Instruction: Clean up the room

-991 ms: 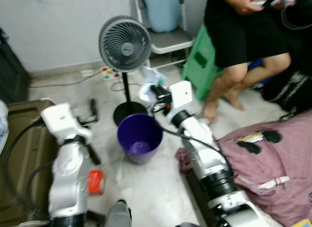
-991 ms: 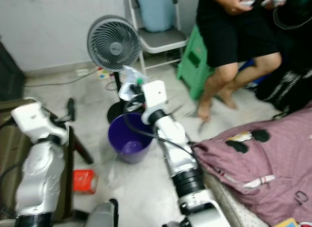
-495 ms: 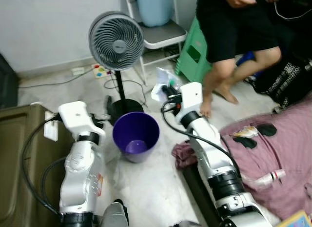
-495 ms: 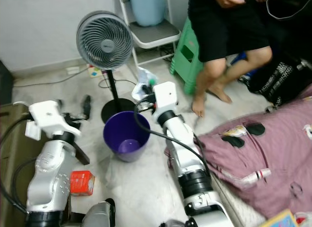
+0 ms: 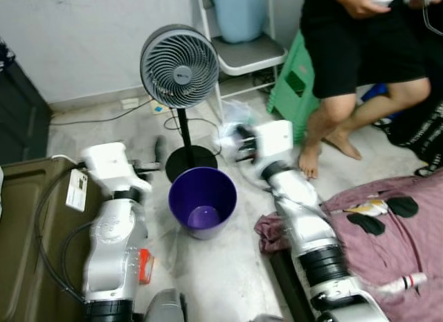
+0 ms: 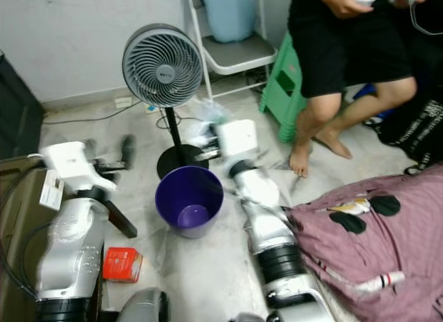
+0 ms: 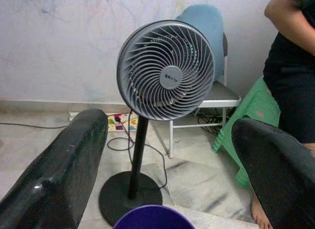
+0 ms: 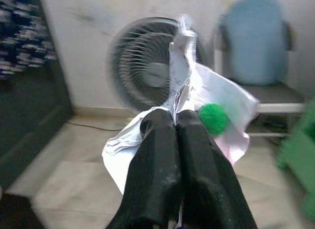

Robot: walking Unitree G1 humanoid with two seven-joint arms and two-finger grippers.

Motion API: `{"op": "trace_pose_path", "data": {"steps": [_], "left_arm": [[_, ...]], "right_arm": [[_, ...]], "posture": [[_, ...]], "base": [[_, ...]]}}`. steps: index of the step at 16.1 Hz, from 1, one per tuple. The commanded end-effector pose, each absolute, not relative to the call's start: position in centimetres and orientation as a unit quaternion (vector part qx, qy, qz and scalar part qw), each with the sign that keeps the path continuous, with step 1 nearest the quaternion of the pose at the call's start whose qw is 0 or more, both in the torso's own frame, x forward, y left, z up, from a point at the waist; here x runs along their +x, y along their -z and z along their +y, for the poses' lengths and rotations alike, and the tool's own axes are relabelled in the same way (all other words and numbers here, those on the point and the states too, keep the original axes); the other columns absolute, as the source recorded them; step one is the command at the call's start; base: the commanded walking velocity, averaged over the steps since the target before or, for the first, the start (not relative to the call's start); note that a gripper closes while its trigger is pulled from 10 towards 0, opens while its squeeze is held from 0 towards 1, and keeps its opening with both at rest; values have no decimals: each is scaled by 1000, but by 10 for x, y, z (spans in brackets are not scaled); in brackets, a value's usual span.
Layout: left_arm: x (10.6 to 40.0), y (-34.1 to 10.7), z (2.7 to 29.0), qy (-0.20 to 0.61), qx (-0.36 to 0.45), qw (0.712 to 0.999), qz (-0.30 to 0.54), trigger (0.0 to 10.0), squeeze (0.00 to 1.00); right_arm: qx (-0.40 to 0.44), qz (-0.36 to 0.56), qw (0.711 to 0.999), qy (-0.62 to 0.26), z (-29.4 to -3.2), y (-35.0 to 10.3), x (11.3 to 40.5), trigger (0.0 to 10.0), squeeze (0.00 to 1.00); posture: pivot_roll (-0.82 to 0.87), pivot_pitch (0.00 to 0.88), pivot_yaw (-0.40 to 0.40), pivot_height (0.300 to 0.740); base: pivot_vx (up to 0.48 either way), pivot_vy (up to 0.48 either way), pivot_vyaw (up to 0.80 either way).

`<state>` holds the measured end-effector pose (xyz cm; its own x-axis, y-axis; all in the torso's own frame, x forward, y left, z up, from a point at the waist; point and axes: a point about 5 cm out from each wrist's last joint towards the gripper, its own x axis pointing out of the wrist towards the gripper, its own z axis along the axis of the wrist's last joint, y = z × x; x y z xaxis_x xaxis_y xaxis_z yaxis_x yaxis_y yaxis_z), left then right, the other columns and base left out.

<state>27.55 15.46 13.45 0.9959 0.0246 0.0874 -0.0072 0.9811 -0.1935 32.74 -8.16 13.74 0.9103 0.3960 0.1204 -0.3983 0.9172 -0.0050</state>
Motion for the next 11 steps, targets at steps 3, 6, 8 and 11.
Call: {"op": "trace_pose_path", "data": {"steps": [3,6,8,11], "left_arm": [[276,-136,164,-18,-86,995,-44,10000,0],[276,-134,165,-27,-87,995,-37,10000,0],[275,-135,167,-36,-84,995,-42,10000,0],[275,-135,170,-55,-88,994,-39,10000,0]], "right_arm": [[21,-70,971,-227,-63,-142,325,10000,0],[29,-68,971,-229,-62,-142,324,10000,0],[32,-69,971,-229,-61,-142,325,10000,0],[17,-75,968,-239,-57,-143,325,10000,0]], "posture": [[68,122,-12,740],[72,117,-13,740],[72,117,-13,740],[84,114,-18,740]], "base": [[336,0,0],[209,0,0],[0,0,0],[0,0,533]]}}
